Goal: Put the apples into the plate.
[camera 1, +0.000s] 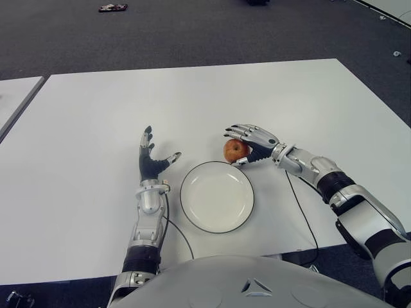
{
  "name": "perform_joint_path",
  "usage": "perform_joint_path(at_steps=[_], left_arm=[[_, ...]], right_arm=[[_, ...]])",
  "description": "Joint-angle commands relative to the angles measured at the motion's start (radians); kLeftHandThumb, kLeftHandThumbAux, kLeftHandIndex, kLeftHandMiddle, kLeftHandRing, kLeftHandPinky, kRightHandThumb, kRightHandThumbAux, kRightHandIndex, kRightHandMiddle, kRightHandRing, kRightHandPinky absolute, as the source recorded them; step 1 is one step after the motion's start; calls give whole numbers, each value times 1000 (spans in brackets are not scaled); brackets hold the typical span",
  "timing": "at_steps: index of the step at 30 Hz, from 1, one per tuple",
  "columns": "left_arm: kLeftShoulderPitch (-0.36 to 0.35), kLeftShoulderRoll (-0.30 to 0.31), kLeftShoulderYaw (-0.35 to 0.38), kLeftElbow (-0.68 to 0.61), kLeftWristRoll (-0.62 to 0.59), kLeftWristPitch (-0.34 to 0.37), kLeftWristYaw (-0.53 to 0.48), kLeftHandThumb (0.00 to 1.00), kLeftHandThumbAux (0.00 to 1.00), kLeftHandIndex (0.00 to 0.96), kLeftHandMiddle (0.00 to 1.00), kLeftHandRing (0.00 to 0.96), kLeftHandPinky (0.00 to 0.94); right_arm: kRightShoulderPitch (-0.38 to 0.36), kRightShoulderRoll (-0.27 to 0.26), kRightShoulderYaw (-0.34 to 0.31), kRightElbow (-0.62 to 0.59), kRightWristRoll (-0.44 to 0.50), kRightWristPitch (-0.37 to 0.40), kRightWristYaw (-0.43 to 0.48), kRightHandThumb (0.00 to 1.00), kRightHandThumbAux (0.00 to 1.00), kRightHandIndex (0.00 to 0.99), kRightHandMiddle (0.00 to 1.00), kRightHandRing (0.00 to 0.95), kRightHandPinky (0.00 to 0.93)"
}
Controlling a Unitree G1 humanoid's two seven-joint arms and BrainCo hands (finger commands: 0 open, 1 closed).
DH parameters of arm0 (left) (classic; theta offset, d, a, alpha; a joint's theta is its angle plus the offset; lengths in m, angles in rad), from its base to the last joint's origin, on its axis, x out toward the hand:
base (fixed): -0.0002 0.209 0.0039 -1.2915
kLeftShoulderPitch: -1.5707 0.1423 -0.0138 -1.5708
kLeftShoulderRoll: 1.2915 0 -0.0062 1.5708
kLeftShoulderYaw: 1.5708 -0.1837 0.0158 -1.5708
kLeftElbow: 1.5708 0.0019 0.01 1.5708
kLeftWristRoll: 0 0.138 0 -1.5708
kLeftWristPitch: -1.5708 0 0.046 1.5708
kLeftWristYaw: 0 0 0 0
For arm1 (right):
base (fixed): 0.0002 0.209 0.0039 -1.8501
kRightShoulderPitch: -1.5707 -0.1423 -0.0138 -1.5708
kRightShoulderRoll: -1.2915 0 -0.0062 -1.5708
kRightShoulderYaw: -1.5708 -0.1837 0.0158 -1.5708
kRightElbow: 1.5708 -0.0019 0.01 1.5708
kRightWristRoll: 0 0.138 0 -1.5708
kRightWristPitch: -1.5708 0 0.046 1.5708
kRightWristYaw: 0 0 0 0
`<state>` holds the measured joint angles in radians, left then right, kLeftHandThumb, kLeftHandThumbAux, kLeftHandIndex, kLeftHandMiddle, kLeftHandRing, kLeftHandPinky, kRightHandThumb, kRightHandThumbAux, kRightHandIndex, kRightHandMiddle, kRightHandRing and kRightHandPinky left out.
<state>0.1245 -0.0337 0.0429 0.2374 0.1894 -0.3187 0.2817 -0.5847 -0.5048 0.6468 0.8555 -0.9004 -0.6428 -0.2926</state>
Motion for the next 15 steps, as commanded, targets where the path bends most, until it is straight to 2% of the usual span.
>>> perform_joint_path(at_steps=[1, 4, 6, 7, 8, 9, 10, 11, 13, 14, 15], left_arm=[[-4, -2, 0, 2, 6, 10, 14, 0, 584, 0, 0, 0, 0], [-5, -2, 0, 1, 8, 9, 16, 0, 582, 0, 0, 0, 0], [-6, -2, 0, 0, 9, 10, 18, 0, 581, 0, 0, 0, 0], [-7, -3, 0, -2, 10, 11, 20, 0, 581, 0, 0, 0, 0], [-7, -4, 0, -3, 11, 12, 21, 0, 583, 0, 0, 0, 0], [-7, -5, 1, -4, 11, 13, 22, 0, 584, 0, 0, 0, 0], [-7, -5, 1, -5, 12, 14, 22, 0, 587, 0, 0, 0, 0], [-6, -6, 1, -8, 12, 15, 23, 0, 589, 0, 0, 0, 0], [-4, -7, 0, -12, 12, 17, 24, 0, 593, 0, 0, 0, 0], [-4, -7, 0, -13, 12, 18, 25, 0, 595, 0, 0, 0, 0], [-4, -7, -1, -13, 12, 18, 25, 1, 595, 0, 0, 0, 0]], right_arm=[[13, -3, 27, 29, -25, -2, 6, 127, 362, 0, 0, 0, 0], [11, -2, 28, 35, -22, -6, -2, 124, 368, 0, 0, 0, 0], [10, -1, 26, 39, -18, -5, -3, 145, 395, 2, 1, 17, 77], [10, 3, 24, 47, -16, -3, -12, 210, 420, 20, 42, 70, 146], [10, 5, 23, 54, -15, -2, -18, 276, 442, 79, 141, 166, 229], [4, 9, 25, 83, -18, -5, -42, 300, 450, 100, 176, 200, 259], [-2, 12, 27, 105, -21, -8, -60, 370, 467, 177, 289, 315, 361], [-9, 15, 27, 133, -22, -15, -86, 416, 477, 227, 362, 388, 427], [-18, 20, 29, 165, -23, -25, -121, 530, 490, 329, 478, 494, 535], [-21, 22, 31, 174, -24, -29, -132, 597, 565, 365, 528, 541, 583], [-19, 24, 30, 168, -21, -31, -141, 621, 592, 377, 547, 557, 600]])
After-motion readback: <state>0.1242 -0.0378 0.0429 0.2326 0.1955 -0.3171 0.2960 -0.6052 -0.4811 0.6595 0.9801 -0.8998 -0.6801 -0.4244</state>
